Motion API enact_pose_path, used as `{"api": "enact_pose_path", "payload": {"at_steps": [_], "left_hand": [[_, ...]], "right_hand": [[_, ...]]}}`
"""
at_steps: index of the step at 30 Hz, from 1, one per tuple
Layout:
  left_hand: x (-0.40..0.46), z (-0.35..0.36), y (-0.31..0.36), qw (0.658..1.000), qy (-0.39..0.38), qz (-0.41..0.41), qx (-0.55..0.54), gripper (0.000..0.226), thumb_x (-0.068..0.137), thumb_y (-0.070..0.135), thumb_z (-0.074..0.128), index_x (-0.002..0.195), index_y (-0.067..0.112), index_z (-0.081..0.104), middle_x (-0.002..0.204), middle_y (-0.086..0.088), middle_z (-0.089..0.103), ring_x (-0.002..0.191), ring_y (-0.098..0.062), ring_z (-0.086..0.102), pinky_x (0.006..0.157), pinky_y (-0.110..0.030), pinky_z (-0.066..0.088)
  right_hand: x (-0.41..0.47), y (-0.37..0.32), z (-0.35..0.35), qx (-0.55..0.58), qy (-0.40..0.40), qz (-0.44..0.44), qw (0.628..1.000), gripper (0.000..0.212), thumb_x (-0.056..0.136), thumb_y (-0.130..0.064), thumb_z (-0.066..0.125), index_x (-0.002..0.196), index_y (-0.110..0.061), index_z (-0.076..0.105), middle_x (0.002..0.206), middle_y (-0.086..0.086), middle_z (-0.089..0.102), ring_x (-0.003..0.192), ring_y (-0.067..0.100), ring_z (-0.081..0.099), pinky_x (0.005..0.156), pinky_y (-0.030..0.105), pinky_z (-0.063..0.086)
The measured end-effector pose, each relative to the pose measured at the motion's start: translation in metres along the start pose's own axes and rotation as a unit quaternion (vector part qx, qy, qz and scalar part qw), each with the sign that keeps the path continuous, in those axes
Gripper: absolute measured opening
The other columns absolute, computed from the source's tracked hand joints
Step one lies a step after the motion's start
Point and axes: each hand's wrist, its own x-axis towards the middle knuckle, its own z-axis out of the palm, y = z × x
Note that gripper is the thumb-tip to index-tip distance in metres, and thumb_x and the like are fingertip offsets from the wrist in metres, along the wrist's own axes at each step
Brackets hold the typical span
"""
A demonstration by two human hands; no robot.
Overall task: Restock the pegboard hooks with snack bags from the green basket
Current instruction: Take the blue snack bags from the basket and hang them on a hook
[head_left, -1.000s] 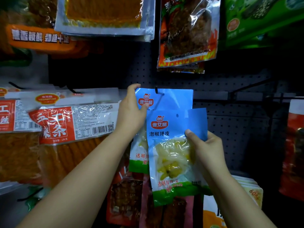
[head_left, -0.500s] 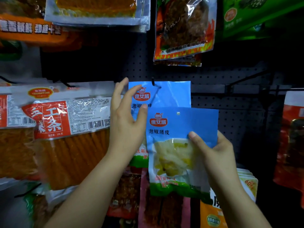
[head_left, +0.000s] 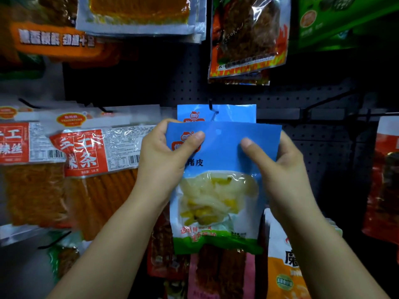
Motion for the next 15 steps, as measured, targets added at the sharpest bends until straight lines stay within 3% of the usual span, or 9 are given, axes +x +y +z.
{"api": "enact_pose_path", "payload": {"at_steps": [2,6,8,11,15], "left_hand": [[0.001,0.001,0.007,0.999,0.013,0.032,0.012,0.022,0.079,0.016,0.074,0.071,0.03,0.058,0.067,0.012,0.069,0.063,-0.002,0.067,0.054,-0.018,0.053],[0.012,-0.002,0.023,0.997,0.022,0.072,0.013,0.022,0.078,0.02,0.074,0.073,0.029,0.055,0.066,0.012,0.065,0.065,-0.004,0.064,0.055,-0.021,0.054],[0.018,-0.004,0.03,0.996,0.026,0.08,0.014,0.021,0.078,0.02,0.074,0.076,0.027,0.054,0.066,0.013,0.064,0.064,-0.003,0.063,0.055,-0.019,0.052],[0.026,-0.006,0.032,0.997,0.031,0.075,0.017,0.021,0.079,0.016,0.074,0.079,0.026,0.055,0.066,0.013,0.064,0.063,-0.003,0.063,0.055,-0.019,0.051],[0.031,-0.005,0.025,0.998,0.031,0.042,0.025,0.022,0.08,0.015,0.074,0.08,0.026,0.055,0.067,0.012,0.064,0.064,-0.004,0.063,0.056,-0.021,0.052]], "right_hand": [[0.01,-0.011,0.004,0.014,-0.002,-0.015,1.0,0.003,0.087,-0.022,0.066,0.087,-0.025,0.067,0.086,-0.012,0.074,0.078,0.004,0.071,0.06,0.017,0.053],[0.026,-0.028,0.012,-0.035,-0.008,-0.071,0.997,0.013,0.089,-0.023,0.065,0.077,-0.024,0.061,0.072,-0.012,0.067,0.07,0.002,0.065,0.061,0.021,0.053],[0.033,-0.034,0.016,-0.052,-0.004,-0.096,0.994,0.015,0.09,-0.022,0.065,0.076,-0.025,0.059,0.069,-0.014,0.063,0.066,-0.003,0.061,0.059,0.016,0.05],[0.04,-0.037,0.022,-0.074,0.006,-0.115,0.991,0.019,0.089,-0.017,0.064,0.077,-0.029,0.057,0.071,-0.015,0.06,0.063,-0.008,0.057,0.054,0.009,0.043],[0.044,-0.031,0.024,-0.084,0.018,-0.086,0.993,0.016,0.088,-0.018,0.064,0.08,-0.03,0.058,0.081,-0.01,0.063,0.069,-0.002,0.061,0.055,0.017,0.049]]}}
